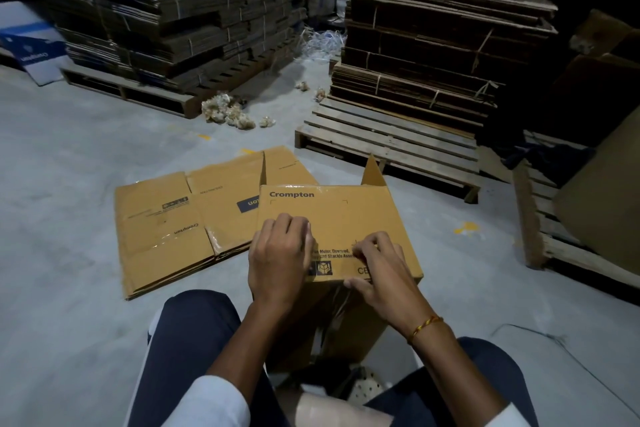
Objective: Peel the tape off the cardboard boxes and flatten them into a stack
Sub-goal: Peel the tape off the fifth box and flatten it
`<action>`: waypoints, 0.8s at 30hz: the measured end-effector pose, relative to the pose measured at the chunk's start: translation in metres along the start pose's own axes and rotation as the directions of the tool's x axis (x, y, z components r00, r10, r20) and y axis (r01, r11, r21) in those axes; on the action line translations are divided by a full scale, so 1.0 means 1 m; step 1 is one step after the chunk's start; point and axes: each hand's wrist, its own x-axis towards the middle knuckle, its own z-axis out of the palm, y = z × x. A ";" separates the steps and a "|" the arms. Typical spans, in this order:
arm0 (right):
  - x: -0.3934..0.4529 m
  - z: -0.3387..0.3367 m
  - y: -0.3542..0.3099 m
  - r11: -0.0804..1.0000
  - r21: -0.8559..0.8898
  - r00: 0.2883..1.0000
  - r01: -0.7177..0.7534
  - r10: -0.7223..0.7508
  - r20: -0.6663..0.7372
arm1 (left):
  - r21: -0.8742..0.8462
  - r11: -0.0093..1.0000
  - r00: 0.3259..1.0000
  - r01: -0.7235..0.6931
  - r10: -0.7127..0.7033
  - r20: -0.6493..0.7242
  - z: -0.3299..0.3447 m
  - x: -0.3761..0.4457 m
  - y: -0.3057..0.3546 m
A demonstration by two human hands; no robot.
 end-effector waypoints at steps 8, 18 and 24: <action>-0.006 0.007 0.003 1.000 0.020 0.998 -0.015 0.016 -0.061 | 0.005 1.000 1.000 -0.012 0.012 0.001 0.000 0.001 0.002; 0.001 -0.001 0.008 0.994 0.084 0.997 -0.072 0.074 -0.021 | -0.002 1.000 1.000 -0.017 0.017 0.010 0.002 0.001 0.003; 0.005 0.012 0.001 0.998 -0.032 0.986 -0.049 0.043 -0.160 | -0.011 1.000 1.000 -0.025 0.025 0.001 0.004 0.001 0.003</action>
